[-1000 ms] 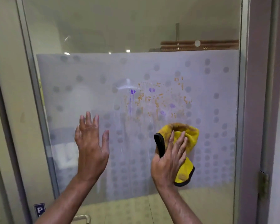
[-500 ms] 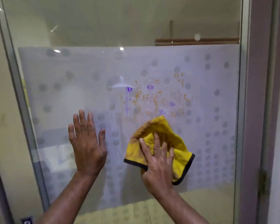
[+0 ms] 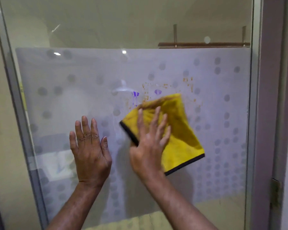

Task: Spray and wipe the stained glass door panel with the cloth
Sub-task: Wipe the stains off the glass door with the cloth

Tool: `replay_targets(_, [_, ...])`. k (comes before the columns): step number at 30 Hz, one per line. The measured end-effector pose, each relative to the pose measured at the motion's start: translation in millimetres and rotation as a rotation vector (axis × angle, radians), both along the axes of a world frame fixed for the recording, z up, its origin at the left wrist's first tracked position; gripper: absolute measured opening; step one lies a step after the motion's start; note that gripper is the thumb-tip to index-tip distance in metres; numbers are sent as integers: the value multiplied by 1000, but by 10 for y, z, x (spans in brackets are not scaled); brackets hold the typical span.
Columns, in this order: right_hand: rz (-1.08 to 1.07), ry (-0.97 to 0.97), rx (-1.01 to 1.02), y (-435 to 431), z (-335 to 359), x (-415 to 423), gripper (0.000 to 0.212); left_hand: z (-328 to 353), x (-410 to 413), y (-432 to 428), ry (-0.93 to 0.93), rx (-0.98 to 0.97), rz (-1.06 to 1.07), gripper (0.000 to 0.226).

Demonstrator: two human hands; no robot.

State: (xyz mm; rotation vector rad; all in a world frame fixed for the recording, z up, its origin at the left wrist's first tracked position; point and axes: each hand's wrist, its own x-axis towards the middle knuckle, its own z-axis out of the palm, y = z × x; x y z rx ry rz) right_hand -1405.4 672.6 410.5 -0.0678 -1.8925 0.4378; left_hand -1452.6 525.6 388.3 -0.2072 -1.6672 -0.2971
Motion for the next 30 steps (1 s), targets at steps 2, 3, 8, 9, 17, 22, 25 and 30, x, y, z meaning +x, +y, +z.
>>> replay_targets(2, [61,-44,126,-194,-358,35,121,-2,8,3,4,1,-16,55])
replay_targets(3, [81,-43,171,-202,-578,34,121,-2,12,3,6,1,-22,55])
replay_targets(8, [71,5,177,533,-1307,-64,105,5,7,-11,-7,20,-38,56])
replay_targets(9, [7,25,135,757,-1276,-71,91,1,4,-11,-8,20,-36,56])
replay_targets(17, [-121,243,-303,1402,231,-281,70,-23,-23,-6,5,12,7,56])
replay_targets(22, [-18,305,-142,674,1102,-256,84,-22,-24,14,9,7,27,56])
replay_targets(25, [113,266,104,133,1040,-147,93,-28,-26,21,16,4,34,55])
replay_targets(30, [219,105,300,-177,195,-75,91,-45,-30,-4,34,68,-19,56])
